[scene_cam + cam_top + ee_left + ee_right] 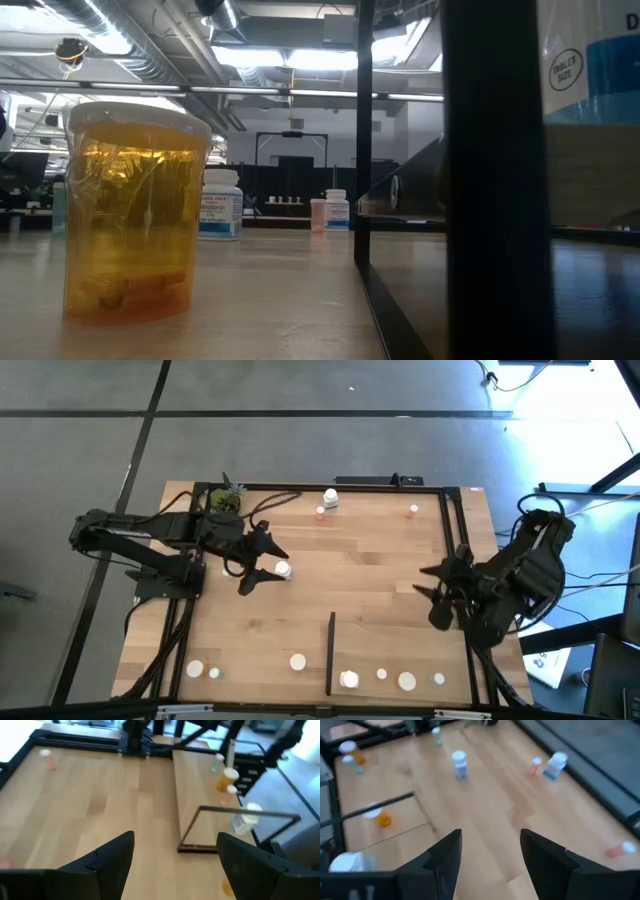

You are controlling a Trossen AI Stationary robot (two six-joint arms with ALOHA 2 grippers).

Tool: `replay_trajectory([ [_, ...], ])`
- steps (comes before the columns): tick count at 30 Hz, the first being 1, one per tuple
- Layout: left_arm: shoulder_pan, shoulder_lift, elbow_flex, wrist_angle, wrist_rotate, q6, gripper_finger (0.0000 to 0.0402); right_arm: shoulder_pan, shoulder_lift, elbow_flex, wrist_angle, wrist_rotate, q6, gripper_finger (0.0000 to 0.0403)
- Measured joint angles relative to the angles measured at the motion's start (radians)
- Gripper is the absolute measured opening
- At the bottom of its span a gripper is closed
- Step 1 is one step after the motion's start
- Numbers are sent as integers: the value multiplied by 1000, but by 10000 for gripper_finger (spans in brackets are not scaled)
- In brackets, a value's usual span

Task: Pick and place medicine bottles onto shelf by color
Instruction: Put the middle white pill bottle on the shelf

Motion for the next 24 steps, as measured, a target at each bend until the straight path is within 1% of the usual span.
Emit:
replay_trajectory([
  [2, 30, 0, 2, -37, 22, -11, 277, -37, -15, 0, 0, 12, -31, 204],
  [4, 66, 1, 1, -78, 71, -12, 277, -80, -29, 0, 0, 12, -62, 204],
  [6, 102, 2, 1, -104, 114, 9, 277, -125, -43, 0, 0, 11, -97, 204],
  [8, 132, 11, 1, -142, 130, 35, 277, -175, -59, 0, 0, 11, -134, 204],
  [10, 153, 24, 1, -180, 135, 72, 277, -228, -70, 0, 3, 2, -176, 204],
  [14, 173, 58, 1, -236, 139, 140, 277, -336, -89, 0, 15, -61, -271, 204],
  [20, 173, 119, 1, -238, 140, 236, 277, -469, -91, 0, 104, -107, -466, 204],
  [24, 173, 156, 1, -259, 140, 245, 277, -540, -89, 0, 173, -149, -593, 204],
])
